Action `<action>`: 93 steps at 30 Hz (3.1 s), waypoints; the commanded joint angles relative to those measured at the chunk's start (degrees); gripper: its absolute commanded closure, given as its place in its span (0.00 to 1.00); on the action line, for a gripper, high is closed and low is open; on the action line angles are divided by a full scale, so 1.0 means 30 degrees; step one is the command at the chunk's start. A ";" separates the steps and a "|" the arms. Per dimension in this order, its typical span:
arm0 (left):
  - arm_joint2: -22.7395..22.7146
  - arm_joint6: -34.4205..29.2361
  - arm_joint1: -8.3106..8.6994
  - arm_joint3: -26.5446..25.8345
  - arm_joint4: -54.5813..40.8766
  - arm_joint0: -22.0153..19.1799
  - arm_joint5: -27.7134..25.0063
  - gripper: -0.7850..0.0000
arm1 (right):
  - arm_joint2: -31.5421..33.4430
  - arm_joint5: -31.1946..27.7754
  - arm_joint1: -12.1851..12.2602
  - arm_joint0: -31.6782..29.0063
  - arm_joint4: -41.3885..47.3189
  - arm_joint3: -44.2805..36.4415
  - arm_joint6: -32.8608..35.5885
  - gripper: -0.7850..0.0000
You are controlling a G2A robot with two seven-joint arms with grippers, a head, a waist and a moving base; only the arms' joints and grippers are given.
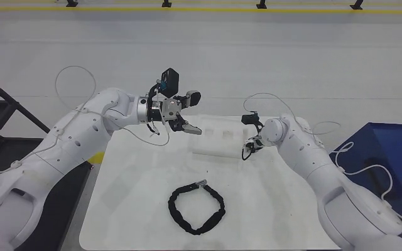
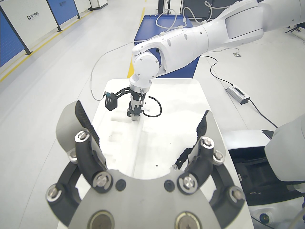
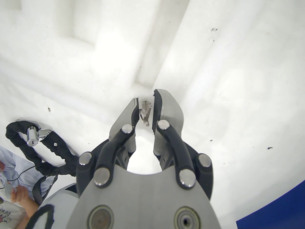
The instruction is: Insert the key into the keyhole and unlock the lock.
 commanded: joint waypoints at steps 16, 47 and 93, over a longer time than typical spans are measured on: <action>0.0000 -0.0001 0.0000 0.0000 0.0000 0.0000 0.0000 0.00 | 0.0551 0.0082 -0.0020 0.0702 -0.1146 -0.0495 0.0561 1.00; 0.0000 -0.0001 0.0000 0.0000 0.0000 0.0000 0.0000 0.00 | 1.1406 0.0979 0.4912 -0.5162 0.1148 -1.8018 0.6720 1.00; 0.0000 -0.0001 0.0000 0.0000 0.0000 0.0000 0.0000 0.00 | 1.8116 0.2438 0.6279 -0.9355 0.8984 -2.4037 0.6477 1.00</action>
